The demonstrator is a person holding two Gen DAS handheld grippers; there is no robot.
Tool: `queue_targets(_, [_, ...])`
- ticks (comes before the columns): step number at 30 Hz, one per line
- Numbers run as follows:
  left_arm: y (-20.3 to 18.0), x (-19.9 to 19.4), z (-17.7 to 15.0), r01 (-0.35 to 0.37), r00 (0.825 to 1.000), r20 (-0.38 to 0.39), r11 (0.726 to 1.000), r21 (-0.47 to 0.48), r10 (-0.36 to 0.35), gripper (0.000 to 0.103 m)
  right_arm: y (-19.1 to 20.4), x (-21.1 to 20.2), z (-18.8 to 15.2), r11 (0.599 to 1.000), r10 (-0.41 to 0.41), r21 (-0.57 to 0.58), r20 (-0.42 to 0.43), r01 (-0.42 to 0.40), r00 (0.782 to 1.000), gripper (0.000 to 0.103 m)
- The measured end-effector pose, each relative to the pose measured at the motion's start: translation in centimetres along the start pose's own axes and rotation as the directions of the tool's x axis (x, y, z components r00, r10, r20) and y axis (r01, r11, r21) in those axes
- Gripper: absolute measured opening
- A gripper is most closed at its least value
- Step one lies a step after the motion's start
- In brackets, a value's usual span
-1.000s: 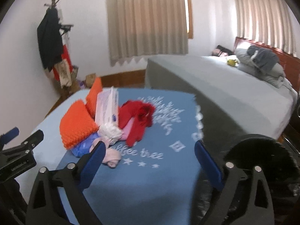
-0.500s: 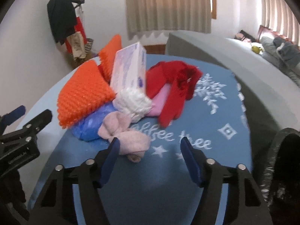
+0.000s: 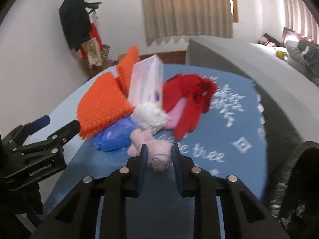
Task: Collect trash
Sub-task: 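Close the right gripper on the pink sock while the left tool approaches the orange mesh net, then grasp the orange mesh net with the left gripper while the right lifts the sock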
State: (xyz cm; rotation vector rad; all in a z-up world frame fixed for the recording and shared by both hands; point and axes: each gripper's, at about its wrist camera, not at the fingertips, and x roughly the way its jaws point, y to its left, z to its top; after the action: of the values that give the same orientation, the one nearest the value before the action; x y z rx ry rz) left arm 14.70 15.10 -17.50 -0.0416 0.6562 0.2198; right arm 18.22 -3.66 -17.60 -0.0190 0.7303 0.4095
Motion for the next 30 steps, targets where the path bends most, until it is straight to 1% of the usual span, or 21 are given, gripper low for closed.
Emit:
queue_targets(2, [-0.3, 0.4, 0.2, 0.027, 1.0, -0.007, 1.0, -0.014, -0.027, 0.083, -0.7, -0.3, 0.2, 1.0, -0.028, 0.008, 0.01, 0.028, 1.0, 0.025])
queue_targets(4, [-0.4, 1.1, 0.5, 0.036, 0.999, -0.015, 0.999, -0.028, -0.036, 0.082, -1.4, -0.3, 0.5, 0.999, -0.046, 0.013, 0.013, 0.046, 0.999, 0.024])
queue_targets(5, [-0.5, 1.5, 0.7, 0.039, 0.999, -0.016, 0.999, -0.036, -0.039, 0.081, -1.7, -0.3, 0.6, 0.998, -0.053, 0.016, 0.015, 0.053, 0.998, 0.021])
queue_targets(7, [-0.7, 2.2, 1.1, 0.043, 0.999, -0.021, 0.998, -0.042, -0.044, 0.079, -2.1, -0.3, 0.8, 0.998, -0.061, 0.018, 0.015, 0.061, 0.998, 0.021])
queue_targets(10, [-1.0, 3.6, 1.3, 0.058, 0.997, -0.04, 0.997, -0.041, -0.06, 0.079, -2.4, 0.3, 0.9, 0.998, -0.065, 0.014, 0.009, 0.065, 0.998, 0.021])
queue_targets(13, [-1.2, 4.4, 1.5, 0.093, 0.994, -0.052, 0.995, -0.047, -0.096, 0.079, -2.4, 1.1, 0.7, 0.999, -0.043, 0.026, -0.019, 0.044, 0.999, 0.021])
queue_targets(15, [-1.4, 4.7, 1.7, 0.112, 0.992, -0.057, 0.993, -0.048, -0.114, 0.079, -2.2, 1.1, 0.5, 0.999, -0.037, 0.018, -0.02, 0.037, 0.999, 0.026])
queue_targets(16, [-1.4, 4.8, 1.7, 0.122, 0.99, -0.059, 0.991, -0.051, -0.125, 0.079, -2.0, 1.1, 0.4, 0.999, -0.031, 0.014, -0.022, 0.032, 0.999, 0.037])
queue_targets(17, [-1.5, 4.9, 1.7, 0.134, 0.988, -0.063, 0.989, -0.056, -0.138, 0.079, -1.9, 1.1, 0.4, 1.0, -0.024, 0.012, -0.026, 0.025, 0.999, 0.051])
queue_targets(18, [-1.5, 5.0, 1.6, 0.145, 0.987, -0.065, 0.987, -0.062, -0.149, 0.079, -1.8, 1.1, 0.3, 1.0, -0.022, 0.016, -0.029, 0.023, 0.999, 0.056])
queue_targets(19, [-1.5, 5.1, 1.6, 0.161, 0.984, -0.066, 0.985, -0.069, -0.165, 0.074, -1.8, 1.2, 0.2, 1.0, -0.014, 0.024, -0.034, 0.015, 0.999, 0.058])
queue_targets(20, [-1.5, 5.1, 1.5, 0.187, 0.979, -0.062, 0.979, -0.082, -0.192, 0.065, -1.8, 1.3, 0.1, 0.999, -0.009, 0.031, -0.041, 0.01, 0.999, 0.059])
queue_targets(21, [-1.4, 5.1, 1.5, 0.2, 0.977, -0.061, 0.976, -0.089, -0.205, 0.062, -1.8, 1.5, 0.0, 0.999, -0.009, 0.036, -0.049, 0.011, 0.999, 0.061])
queue_targets(22, [-1.4, 5.1, 1.5, 0.22, 0.972, -0.061, 0.97, -0.101, -0.227, 0.056, -1.8, 1.6, -0.1, 0.999, -0.015, 0.035, -0.053, 0.016, 0.998, 0.064])
queue_targets(23, [-1.4, 5.1, 1.5, 0.234, 0.969, -0.058, 0.967, -0.101, -0.241, 0.05, -1.8, 1.9, -0.3, 0.999, -0.026, 0.027, -0.059, 0.027, 0.998, 0.064])
queue_targets(24, [-1.5, 5.1, 1.4, 0.238, 0.968, -0.056, 0.966, -0.099, -0.244, 0.047, -1.8, 2.0, -0.4, 0.999, -0.032, 0.023, -0.06, 0.033, 0.998, 0.064])
queue_targets(25, [-1.6, 5.0, 1.4, 0.244, 0.967, -0.052, 0.965, -0.092, -0.249, 0.04, -1.7, 2.1, -0.4, 0.999, -0.036, 0.02, -0.06, 0.037, 0.998, 0.064])
queue_targets(26, [-1.8, 4.8, 1.4, 0.264, 0.962, -0.047, 0.961, -0.087, -0.268, 0.029, -1.7, 2.4, -0.4, 0.999, -0.049, 0.012, -0.067, 0.05, 0.997, 0.06])
queue_targets(27, [-2.0, 4.7, 1.4, 0.269, 0.961, -0.043, 0.96, -0.082, -0.273, 0.027, -1.7, 2.5, -0.5, 0.998, -0.066, 0.001, -0.072, 0.067, 0.995, 0.056])
queue_targets(29, [-2.3, 4.4, 1.5, 0.264, 0.963, -0.034, 0.962, -0.069, -0.266, 0.022, -1.8, 2.7, -0.5, 0.995, -0.097, -0.015, -0.068, 0.096, 0.993, 0.042])
queue_targets(30, [-2.4, 4.3, 1.5, 0.264, 0.963, -0.027, 0.962, -0.064, -0.267, 0.021, -2.0, 2.7, -0.4, 0.995, -0.102, -0.01, -0.067, 0.102, 0.993, 0.04])
